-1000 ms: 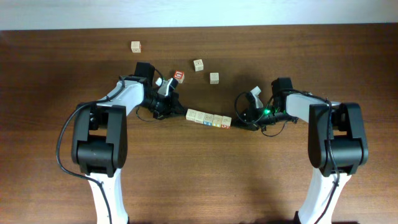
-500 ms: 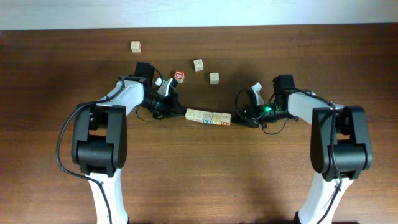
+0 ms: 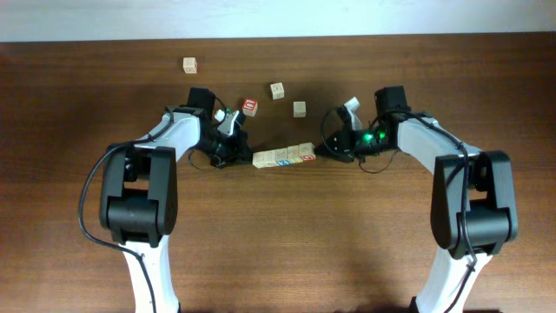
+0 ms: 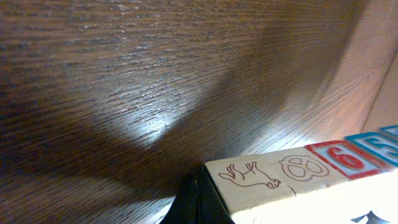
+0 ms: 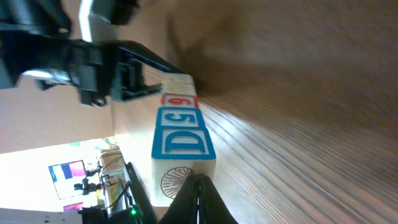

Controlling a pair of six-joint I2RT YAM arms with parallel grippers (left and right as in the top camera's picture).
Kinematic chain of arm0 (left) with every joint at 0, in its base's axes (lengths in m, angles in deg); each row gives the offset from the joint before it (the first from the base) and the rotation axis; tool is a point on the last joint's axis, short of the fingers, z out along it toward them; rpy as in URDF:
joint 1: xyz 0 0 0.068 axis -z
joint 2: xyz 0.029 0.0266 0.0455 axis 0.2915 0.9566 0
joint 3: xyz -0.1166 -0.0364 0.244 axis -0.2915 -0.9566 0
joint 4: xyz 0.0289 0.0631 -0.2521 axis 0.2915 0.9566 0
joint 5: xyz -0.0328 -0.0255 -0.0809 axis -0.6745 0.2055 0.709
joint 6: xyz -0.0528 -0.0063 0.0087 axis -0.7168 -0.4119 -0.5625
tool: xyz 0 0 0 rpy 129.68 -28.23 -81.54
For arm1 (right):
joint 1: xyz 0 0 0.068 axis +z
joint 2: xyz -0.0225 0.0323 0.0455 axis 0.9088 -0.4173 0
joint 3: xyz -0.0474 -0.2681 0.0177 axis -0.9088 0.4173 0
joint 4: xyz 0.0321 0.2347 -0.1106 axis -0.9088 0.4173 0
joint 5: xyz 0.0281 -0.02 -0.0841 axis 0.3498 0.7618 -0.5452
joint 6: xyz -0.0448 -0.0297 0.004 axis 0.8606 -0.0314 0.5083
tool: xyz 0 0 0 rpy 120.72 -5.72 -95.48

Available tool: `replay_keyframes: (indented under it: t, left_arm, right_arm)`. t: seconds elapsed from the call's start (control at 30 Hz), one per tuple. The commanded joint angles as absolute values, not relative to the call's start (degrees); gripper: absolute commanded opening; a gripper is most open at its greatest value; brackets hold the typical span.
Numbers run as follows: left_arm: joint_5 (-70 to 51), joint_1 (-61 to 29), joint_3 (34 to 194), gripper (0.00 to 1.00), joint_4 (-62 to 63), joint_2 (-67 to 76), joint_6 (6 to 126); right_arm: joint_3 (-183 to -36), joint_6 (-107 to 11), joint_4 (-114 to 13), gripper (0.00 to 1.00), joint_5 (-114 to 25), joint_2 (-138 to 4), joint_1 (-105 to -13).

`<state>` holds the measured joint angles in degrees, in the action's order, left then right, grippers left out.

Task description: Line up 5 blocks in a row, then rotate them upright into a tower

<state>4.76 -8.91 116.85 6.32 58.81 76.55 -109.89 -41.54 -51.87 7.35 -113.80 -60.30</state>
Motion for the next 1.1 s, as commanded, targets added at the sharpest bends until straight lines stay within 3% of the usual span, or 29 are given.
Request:
replay_keyframes:
  t: [0.0, 1.07]
  left_arm:
    - [14.4, -5.7, 116.7, 0.0, 6.2, 59.5, 76.2]
    - [6.3, -5.7, 116.7, 0.0, 9.4, 59.5, 76.2]
  right_arm:
    - [-111.1, -42.8, -52.0, 0.04, 9.6, -113.5, -54.4]
    - [-114.8, -45.2, -47.2, 0.04, -3.8, -113.5, -42.7]
